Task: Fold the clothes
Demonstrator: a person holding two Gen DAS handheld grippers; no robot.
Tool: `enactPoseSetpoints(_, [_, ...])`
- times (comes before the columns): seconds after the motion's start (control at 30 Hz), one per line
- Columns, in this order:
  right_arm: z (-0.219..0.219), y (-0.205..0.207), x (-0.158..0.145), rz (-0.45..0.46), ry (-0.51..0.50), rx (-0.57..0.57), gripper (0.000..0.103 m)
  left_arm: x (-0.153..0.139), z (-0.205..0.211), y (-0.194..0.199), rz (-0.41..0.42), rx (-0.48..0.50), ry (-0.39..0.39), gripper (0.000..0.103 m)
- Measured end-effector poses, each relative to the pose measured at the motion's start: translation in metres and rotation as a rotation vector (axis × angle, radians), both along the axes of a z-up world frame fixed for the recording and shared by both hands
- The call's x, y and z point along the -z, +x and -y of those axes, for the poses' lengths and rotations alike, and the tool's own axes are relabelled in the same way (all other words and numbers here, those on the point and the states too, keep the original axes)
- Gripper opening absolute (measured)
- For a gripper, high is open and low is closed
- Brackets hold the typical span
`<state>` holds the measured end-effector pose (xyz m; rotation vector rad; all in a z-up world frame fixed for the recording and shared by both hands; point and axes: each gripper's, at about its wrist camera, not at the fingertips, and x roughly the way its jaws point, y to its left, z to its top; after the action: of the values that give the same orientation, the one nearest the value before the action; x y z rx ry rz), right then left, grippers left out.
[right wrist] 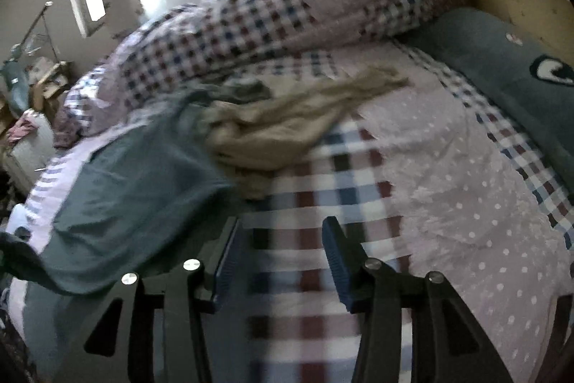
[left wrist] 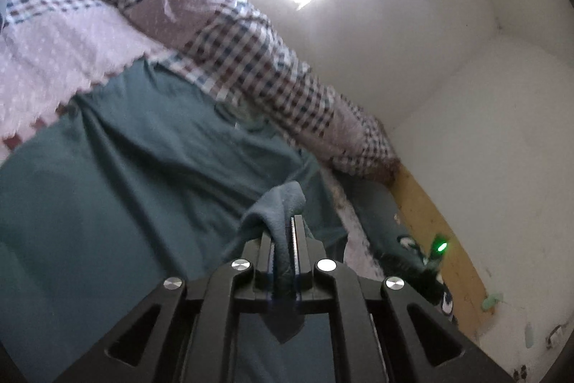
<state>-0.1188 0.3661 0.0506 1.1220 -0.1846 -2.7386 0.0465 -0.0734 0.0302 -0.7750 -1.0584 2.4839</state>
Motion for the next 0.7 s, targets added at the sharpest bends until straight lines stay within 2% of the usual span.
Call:
enactPoseSetpoints(0.03, [0.011,0.009,-0.008,-0.017,-0.016,-0.013,0.052,0.004,-0.002,0.004,0.019,0.008,0.001,0.024])
enactPoseSetpoints(0.07, [0.022,0.02,-0.016,-0.036,-0.042,-0.029,0.055,0.011,-0.003,0.008,0.041,0.017,0.019,0.047])
enactPoseSetpoints(0.13, [0.042,0.04,-0.028,-0.064,-0.089,-0.063,0.057,0.024,-0.003,0.02,0.086,0.034,0.073,0.071])
enactPoseSetpoints(0.17, [0.054,0.05,-0.032,-0.078,-0.113,-0.086,0.059,0.029,-0.003,0.026,0.109,0.042,0.094,0.075])
enactPoseSetpoints(0.23, [0.078,0.067,-0.035,-0.091,-0.144,-0.133,0.061,0.036,-0.005,0.04,0.149,0.071,0.112,0.08])
enactPoseSetpoints(0.3, [0.107,0.082,-0.033,-0.082,-0.153,-0.191,0.061,0.038,-0.009,0.054,0.164,0.099,0.087,0.081])
enactPoseSetpoints(0.43, [0.161,0.102,-0.019,-0.048,-0.12,-0.33,0.061,0.03,-0.012,0.075,0.131,0.128,0.018,0.083])
enactPoseSetpoints(0.53, [0.195,0.112,-0.003,0.003,-0.077,-0.437,0.061,0.028,-0.008,0.083,0.117,0.127,0.0,0.083])
enactPoseSetpoints(0.6, [0.202,0.118,0.008,0.052,-0.082,-0.472,0.061,0.03,0.001,0.084,0.119,0.098,0.029,0.083])
enactPoseSetpoints(0.7, [0.21,0.126,0.031,0.134,-0.167,-0.553,0.061,0.034,0.019,0.083,0.126,0.046,0.089,0.083])
